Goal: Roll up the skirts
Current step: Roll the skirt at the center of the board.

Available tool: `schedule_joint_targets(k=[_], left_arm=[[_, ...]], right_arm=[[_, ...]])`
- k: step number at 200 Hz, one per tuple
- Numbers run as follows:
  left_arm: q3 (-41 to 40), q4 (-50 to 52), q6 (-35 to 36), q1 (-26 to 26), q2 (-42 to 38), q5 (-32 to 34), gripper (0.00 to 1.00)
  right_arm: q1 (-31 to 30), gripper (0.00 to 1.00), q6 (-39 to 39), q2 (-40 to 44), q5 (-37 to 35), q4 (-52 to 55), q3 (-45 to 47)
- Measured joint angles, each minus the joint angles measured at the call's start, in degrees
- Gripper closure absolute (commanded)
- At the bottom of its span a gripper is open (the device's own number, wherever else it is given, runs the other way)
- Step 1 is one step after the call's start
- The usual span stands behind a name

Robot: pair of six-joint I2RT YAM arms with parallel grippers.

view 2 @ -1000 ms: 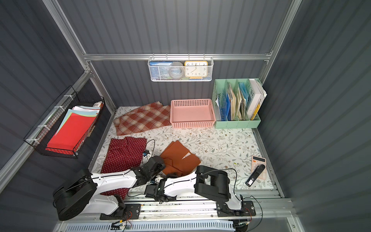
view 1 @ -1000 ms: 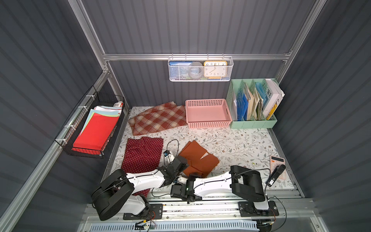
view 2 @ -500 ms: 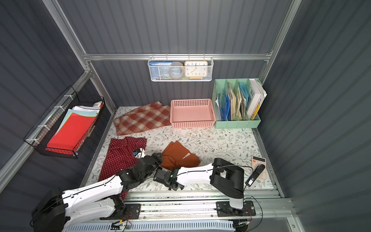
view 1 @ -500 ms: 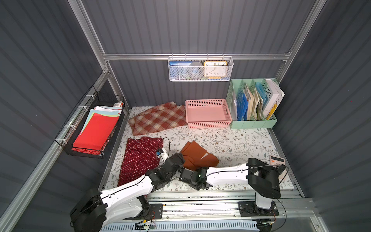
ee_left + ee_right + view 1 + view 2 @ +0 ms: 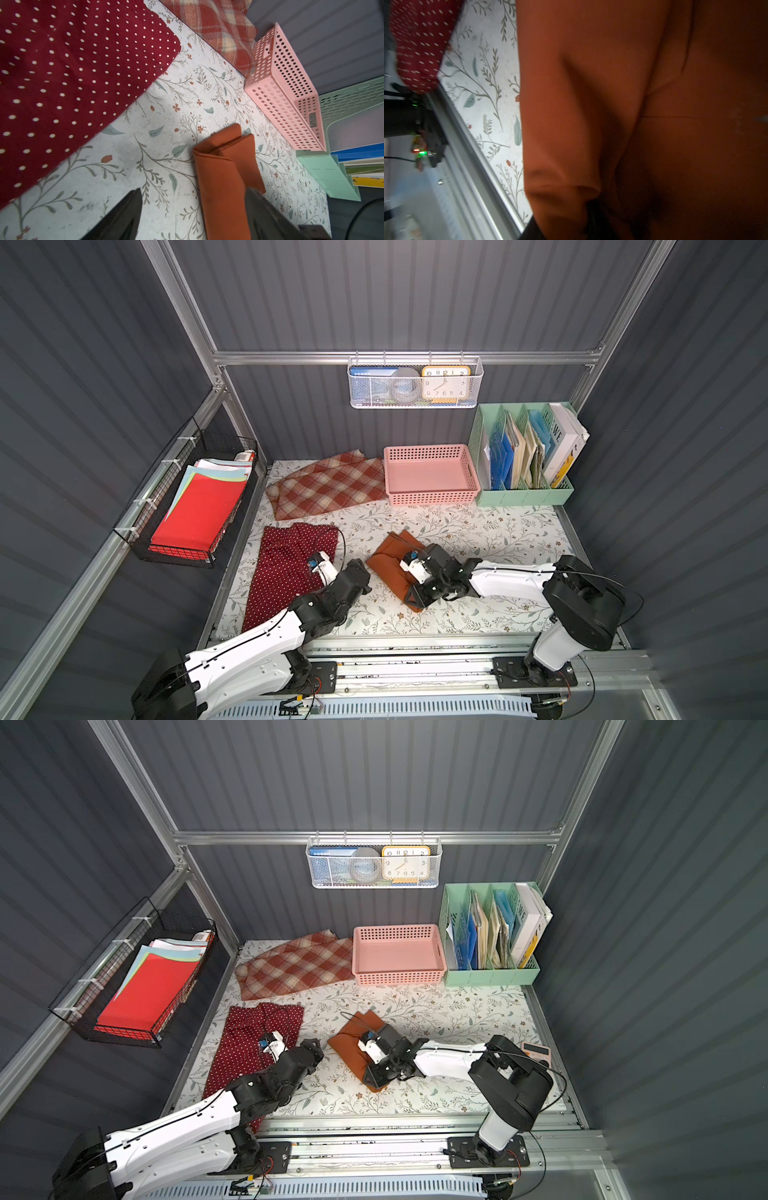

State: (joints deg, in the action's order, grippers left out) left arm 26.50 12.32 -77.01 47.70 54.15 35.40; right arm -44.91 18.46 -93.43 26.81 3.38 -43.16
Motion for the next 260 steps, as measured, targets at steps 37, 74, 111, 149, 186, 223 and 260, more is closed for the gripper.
schedule_joint_targets(k=[37, 74, 111, 149, 186, 223, 260], left_arm=[[0.0, -4.7, 1.2, 0.0, 5.9, -2.1, 0.22], [0.1, -10.8, 3.1, 0.0, 11.7, -4.3, 0.21], [1.2, -20.0, 6.4, 0.0, 19.1, -7.0, 0.12], [1.2, -34.9, 10.7, -2.3, 28.6, -12.9, 0.07], [2.6, -46.0, 13.7, -6.2, 38.4, -18.2, 0.18], [4.0, -53.0, 16.7, -7.1, 43.8, -19.3, 0.31], [5.4, -58.8, 19.6, -7.2, 48.6, -20.3, 0.51]], right_arm=[[10.9, 0.84, 9.2, -2.5, 17.5, -12.2, 6.3], [17.7, 0.85, 18.5, -9.6, 29.3, -22.3, 8.4], [19.2, 0.85, 20.5, -12.2, 33.0, -21.8, 7.1], [19.3, 0.85, 19.6, -12.3, 32.9, -19.3, 6.1], [19.3, 0.86, 19.3, -12.2, 32.8, -18.7, 6.0], [19.3, 0.86, 18.9, -12.3, 32.7, -17.7, 5.6], [19.4, 0.87, 18.6, -12.5, 32.5, -16.4, 4.8]])
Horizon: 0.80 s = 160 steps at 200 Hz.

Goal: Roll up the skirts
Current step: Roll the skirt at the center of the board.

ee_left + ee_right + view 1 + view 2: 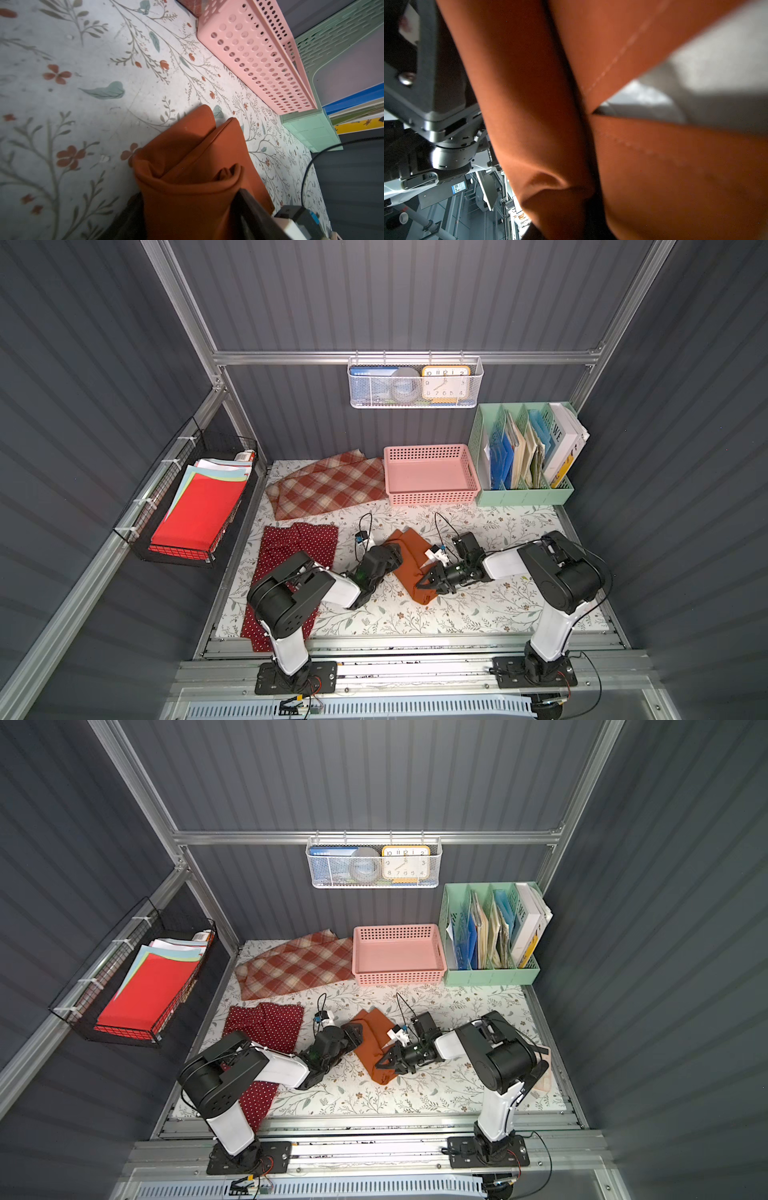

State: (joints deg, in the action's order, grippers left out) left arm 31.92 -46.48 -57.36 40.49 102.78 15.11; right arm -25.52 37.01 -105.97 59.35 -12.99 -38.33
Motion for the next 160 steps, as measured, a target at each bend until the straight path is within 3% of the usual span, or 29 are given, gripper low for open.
schedule_joint_targets(k=[21, 30, 39, 87, 131, 160], left_arm=[[-0.2, -4.4, 0.7, 0.0, 2.3, -0.6, 0.69], [-0.6, -6.8, 0.6, 0.0, 3.3, -1.0, 0.81], [-1.0, -8.9, 1.1, 0.0, 4.0, -1.4, 1.0], [-4.7, -12.0, 0.6, 0.0, 2.0, -1.6, 1.0], [-4.2, 4.9, -0.8, 6.0, -10.0, 6.2, 1.0], [-1.4, 15.6, -2.0, 10.1, -12.5, 11.2, 1.0]], right_arm=[[0.1, 0.86, 0.0, 0.0, 0.0, 0.5, -0.2], [0.1, 0.86, -0.3, 0.0, -0.1, 0.8, -0.3], [0.1, 0.84, -0.5, 0.0, -0.3, 1.1, -0.4], [0.0, 0.52, -3.6, 3.6, -5.4, 8.1, -1.5], [-2.6, 0.43, -7.8, 13.1, -18.1, 21.0, -1.7], [-5.7, 0.36, -9.8, 18.2, -26.1, 29.9, -2.6]])
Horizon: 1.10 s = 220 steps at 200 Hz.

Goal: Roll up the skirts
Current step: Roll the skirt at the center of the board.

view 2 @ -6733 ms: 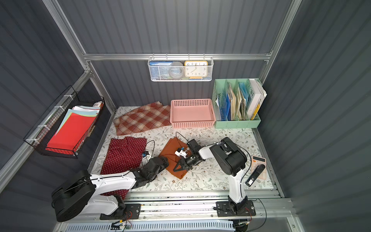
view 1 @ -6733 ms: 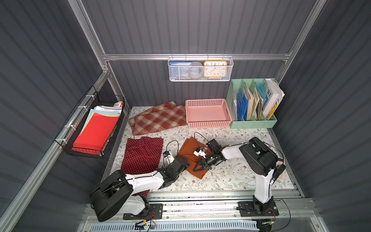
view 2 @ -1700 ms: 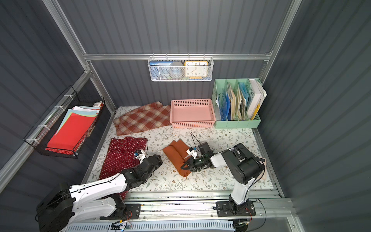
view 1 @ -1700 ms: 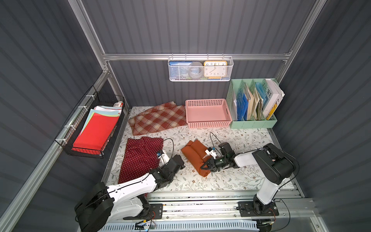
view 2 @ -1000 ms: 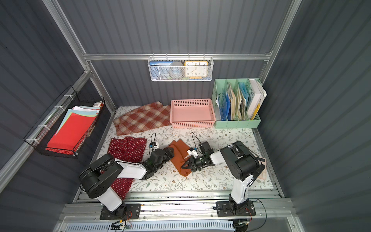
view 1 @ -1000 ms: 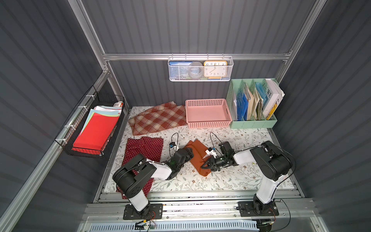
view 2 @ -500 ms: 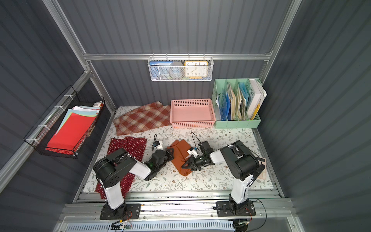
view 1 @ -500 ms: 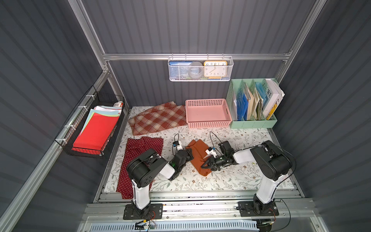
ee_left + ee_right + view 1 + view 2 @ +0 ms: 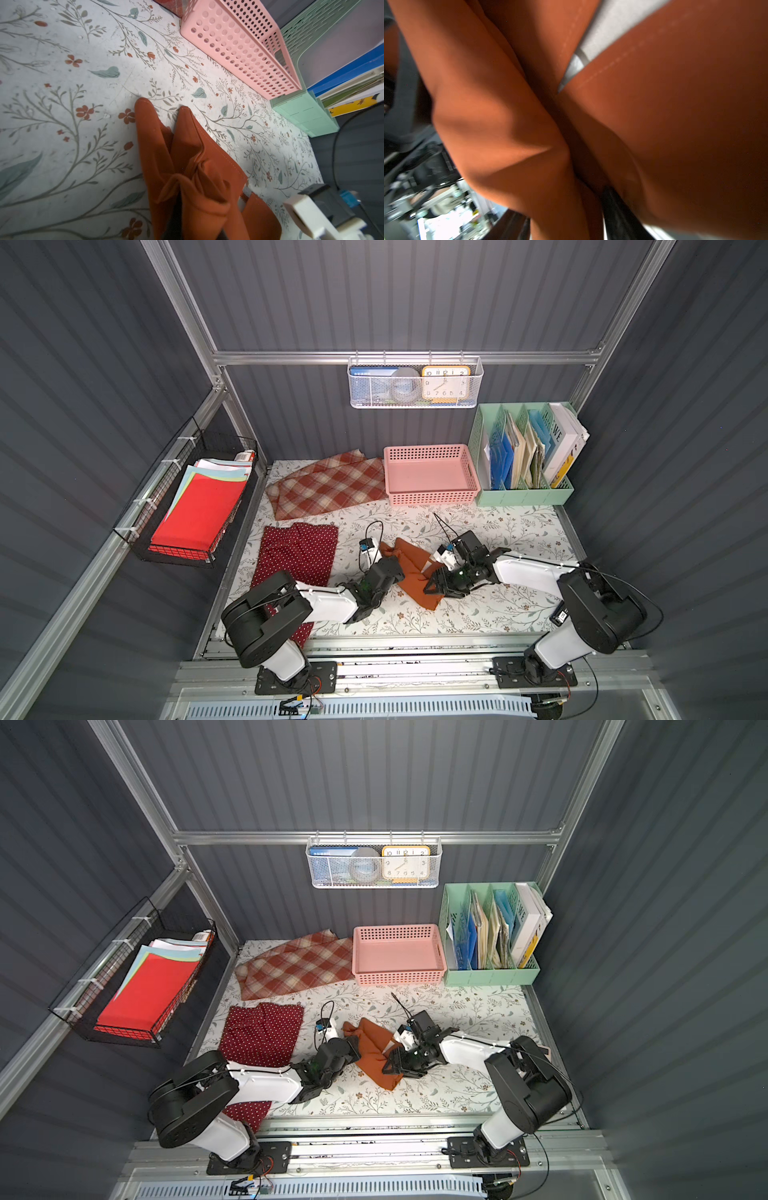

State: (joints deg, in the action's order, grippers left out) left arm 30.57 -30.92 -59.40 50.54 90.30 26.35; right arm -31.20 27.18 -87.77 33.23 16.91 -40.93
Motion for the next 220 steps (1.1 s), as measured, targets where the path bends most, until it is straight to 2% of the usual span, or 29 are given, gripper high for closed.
schedule_joint_targets(k=[30, 72, 89, 110, 148, 171, 192, 220], left_arm=[[0.9, 7.3, -1.9, 0.6, 0.4, 2.1, 1.0], [2.0, 12.7, -3.1, 0.6, 0.5, 3.6, 1.0], [2.6, 13.9, -3.3, 0.6, 0.6, 3.7, 1.0], [3.0, 14.9, -3.5, 0.6, 0.6, 3.6, 1.0], [3.1, 15.7, -3.5, 0.6, 0.6, 2.8, 1.0], [3.1, 15.6, -3.5, 0.3, 0.6, 2.0, 1.0], [2.9, 15.3, -3.5, -0.3, 0.6, 0.6, 1.0], [2.6, 14.8, -3.5, -0.7, 0.6, -0.5, 1.0]], right_arm=[[-2.3, 0.29, -1.9, 6.2, -7.1, 8.4, -1.7], [-4.7, 0.3, -2.7, 15.3, -17.7, 17.9, -3.2], [-10.8, 0.33, -2.6, 18.2, -24.7, 20.5, -5.0], [-23.3, 0.32, -3.1, 19.8, -36.5, 22.5, -8.7], [-46.6, 0.21, -2.8, 10.1, -61.6, 26.8, -13.7], [-57.2, 0.15, -1.3, 4.5, -70.3, 31.1, -14.6], [-60.7, 0.09, 0.1, -1.3, -76.2, 35.7, -18.1], [-60.0, 0.08, -2.6, -9.0, -79.9, 36.4, -22.1]])
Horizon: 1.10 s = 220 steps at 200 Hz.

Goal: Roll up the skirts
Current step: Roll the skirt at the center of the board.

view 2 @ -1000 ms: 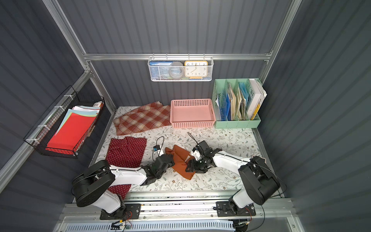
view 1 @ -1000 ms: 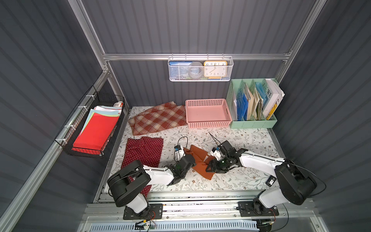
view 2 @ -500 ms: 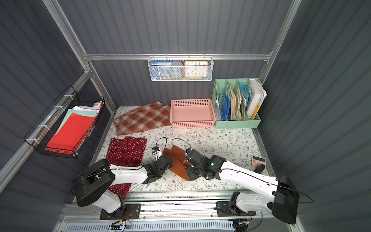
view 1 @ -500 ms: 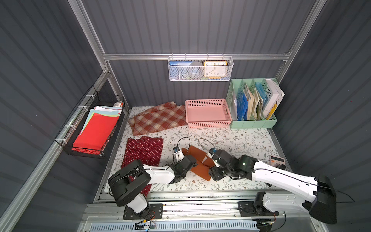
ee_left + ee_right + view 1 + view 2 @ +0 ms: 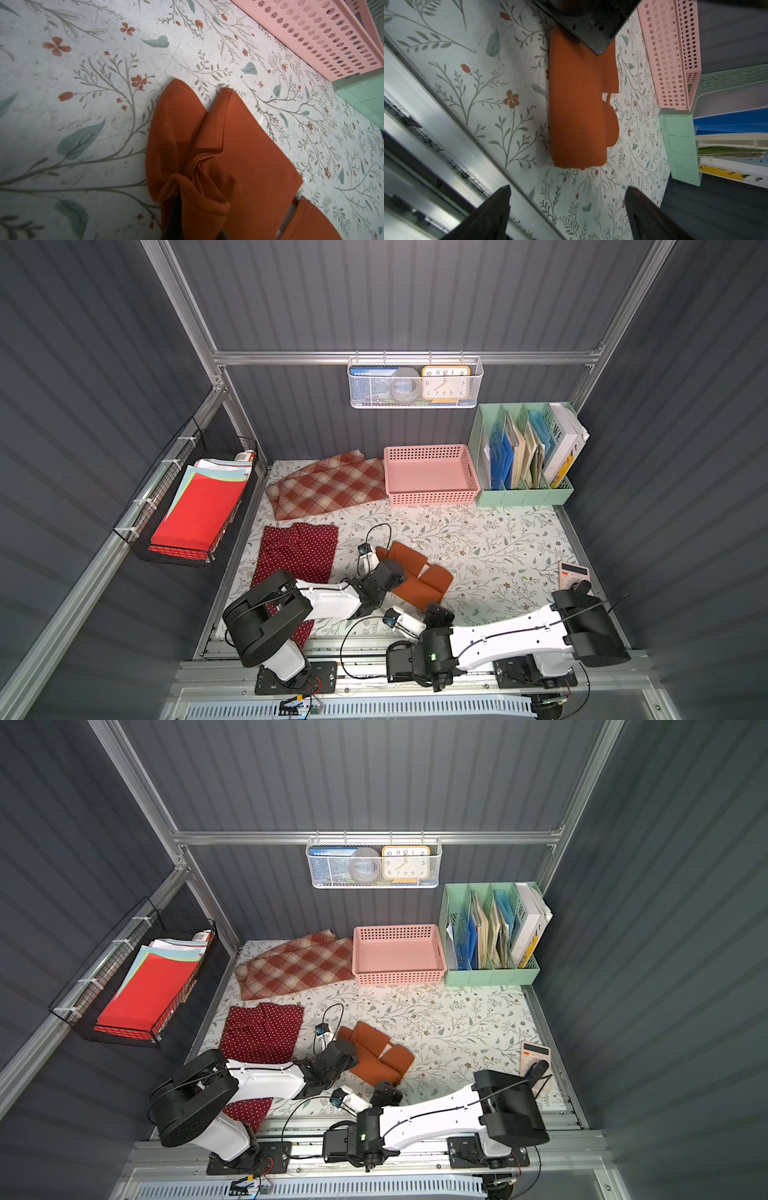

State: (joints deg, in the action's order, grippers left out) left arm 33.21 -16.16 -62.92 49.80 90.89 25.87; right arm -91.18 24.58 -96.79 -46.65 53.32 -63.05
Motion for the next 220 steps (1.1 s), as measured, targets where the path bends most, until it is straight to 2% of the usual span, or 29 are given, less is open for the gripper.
schedule_joint_targets(k=[60, 120, 158, 203, 220], left_arm=[[-0.4, -0.8, 0.0, -0.8, 0.0, -1.6, 1.0], [-1.0, -1.4, 0.0, -1.7, -0.6, -2.7, 1.0], [-1.0, -1.3, 0.0, -1.9, -0.8, -2.9, 1.0], [-1.0, -1.4, 0.4, -3.0, -2.1, -3.0, 1.0], [-0.9, -1.5, 0.7, -2.8, -3.3, -3.2, 1.0]], right_arm=[[5.7, 0.08, -10.3, -4.0, -0.8, -6.1, -0.4], [10.3, 0.09, -15.6, -9.7, 2.0, -11.5, 0.5], [11.2, 0.1, -17.7, -10.9, 1.1, -11.7, 0.0], [12.9, 0.23, -19.3, -14.7, 0.2, -9.0, -3.8], [14.2, 0.32, -19.6, -15.8, -0.3, -8.9, -4.7]])
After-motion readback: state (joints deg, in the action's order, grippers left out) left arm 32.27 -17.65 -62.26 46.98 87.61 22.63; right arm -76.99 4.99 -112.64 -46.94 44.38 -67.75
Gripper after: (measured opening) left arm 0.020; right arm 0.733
